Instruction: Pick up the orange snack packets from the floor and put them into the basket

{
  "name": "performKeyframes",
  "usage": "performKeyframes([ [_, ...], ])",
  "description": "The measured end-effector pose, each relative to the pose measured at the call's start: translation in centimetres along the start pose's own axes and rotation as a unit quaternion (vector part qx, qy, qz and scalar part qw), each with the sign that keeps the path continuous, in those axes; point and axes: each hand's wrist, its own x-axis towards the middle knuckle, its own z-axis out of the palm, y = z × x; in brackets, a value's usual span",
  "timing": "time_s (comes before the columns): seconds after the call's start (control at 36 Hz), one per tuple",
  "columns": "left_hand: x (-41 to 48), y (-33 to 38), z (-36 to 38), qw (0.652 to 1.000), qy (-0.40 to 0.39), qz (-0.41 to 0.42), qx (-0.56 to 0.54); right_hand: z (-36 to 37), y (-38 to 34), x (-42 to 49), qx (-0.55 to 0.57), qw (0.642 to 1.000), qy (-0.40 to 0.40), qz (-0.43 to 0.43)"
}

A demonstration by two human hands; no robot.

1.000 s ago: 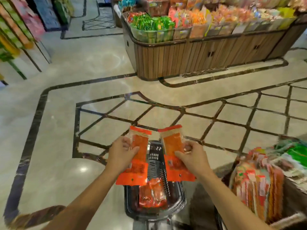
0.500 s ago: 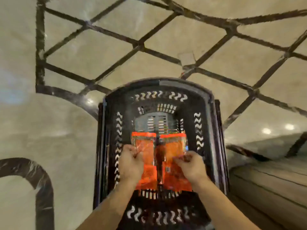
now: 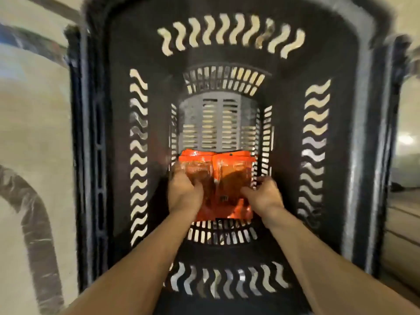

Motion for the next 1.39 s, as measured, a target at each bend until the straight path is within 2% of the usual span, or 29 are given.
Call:
performKeyframes([
  [0.14,-5.9,7.6,-10.3,0.984,-0.001,0.124,0.127,-7.4,-8.8,-8.7,-0.088,0.988,-0.015,-0.123],
  [0.22,-10.6,13.2,-18.4,0.964,0.007,0.201,0.176,-12.8,-15.6,-15.9,-0.141,0.966,0.011,-0.217],
  [0.39,-22.5,22.0,-38.2,0.897,0.111,0.328,0.275,-23.9,-28.7,-35.5,-0.325,0.849,0.095,-0.406],
  [0.5,-32.1,25.0,-51.3,0.877,0.194,0.348,0.268,-29.3,-35.0,-48.7,-0.362,0.765,0.164,-0.507],
  [0.64,-44.6,24.7,-64.1,0.866,0.289,0.342,0.223,-33.1,-40.0,-63.9,-0.364,0.673,0.210,-0.608],
  [0.72,-50.8,21.9,-68.7,0.867,0.336,0.317,0.187,-33.1,-41.0,-71.3,-0.363,0.630,0.201,-0.657],
  [0.83,-57.5,16.4,-72.2,0.866,0.403,0.243,0.167,-31.2,-41.0,-78.6,-0.370,0.546,0.192,-0.727],
  [1.03,-67.1,1.4,-71.3,0.865,0.486,0.074,0.105,-22.7,-36.7,-88.4,-0.402,0.389,0.102,-0.823],
  [1.19,-79.0,-12.1,-66.3,0.856,0.508,-0.086,0.047,-13.0,-27.2,-98.1,-0.399,0.250,-0.009,-0.883],
  [1.39,-92.2,-26.4,-58.3,0.808,0.518,-0.279,-0.025,-3.5,-11.4,-107.9,-0.415,0.094,-0.116,-0.897],
])
